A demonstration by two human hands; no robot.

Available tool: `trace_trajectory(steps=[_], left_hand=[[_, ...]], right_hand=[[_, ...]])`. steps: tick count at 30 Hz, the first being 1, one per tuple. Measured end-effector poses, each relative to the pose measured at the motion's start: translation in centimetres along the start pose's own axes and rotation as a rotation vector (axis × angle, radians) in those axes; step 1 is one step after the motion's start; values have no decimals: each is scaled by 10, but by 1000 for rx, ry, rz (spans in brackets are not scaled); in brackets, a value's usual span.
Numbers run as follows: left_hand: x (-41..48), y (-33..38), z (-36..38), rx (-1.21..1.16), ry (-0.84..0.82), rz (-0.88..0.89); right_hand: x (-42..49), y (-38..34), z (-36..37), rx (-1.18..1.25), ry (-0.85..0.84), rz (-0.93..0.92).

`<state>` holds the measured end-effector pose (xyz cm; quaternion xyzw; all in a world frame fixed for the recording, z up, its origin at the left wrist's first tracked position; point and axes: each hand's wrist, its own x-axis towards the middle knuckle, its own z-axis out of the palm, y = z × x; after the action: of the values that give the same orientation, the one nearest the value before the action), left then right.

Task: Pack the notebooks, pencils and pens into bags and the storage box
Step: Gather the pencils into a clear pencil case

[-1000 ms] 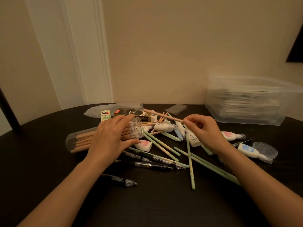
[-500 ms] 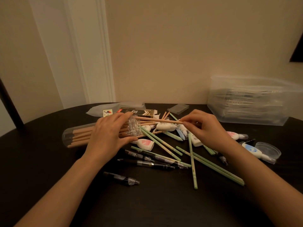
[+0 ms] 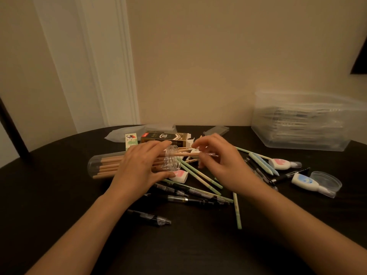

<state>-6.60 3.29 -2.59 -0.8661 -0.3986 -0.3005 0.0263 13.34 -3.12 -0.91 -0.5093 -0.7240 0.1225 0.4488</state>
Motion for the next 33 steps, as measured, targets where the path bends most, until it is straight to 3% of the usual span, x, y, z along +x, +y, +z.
trace_trajectory(steps=[6,9,14,20,23,27,33], left_hand=[[0,0,-3,-66,6,-12],[0,-1,-4,-74,22,-15],[0,-4,-5,-65,55,-20],[0,-8,-8,-57,59,-47],[1,-11,-12,-55,49,-73],[2,-14,-16,-37,48,-84],[1,-18,-13,46,63,-26]], right_hand=[[9,-9,25,589,170,153],[14,-7,34,694,152,198],[17,-2,49,396,130,131],[22,-3,44,344,-67,150],[35,2,31,313,44,177],[63,29,12,176,157,363],[95,63,14,-316,-155,314]])
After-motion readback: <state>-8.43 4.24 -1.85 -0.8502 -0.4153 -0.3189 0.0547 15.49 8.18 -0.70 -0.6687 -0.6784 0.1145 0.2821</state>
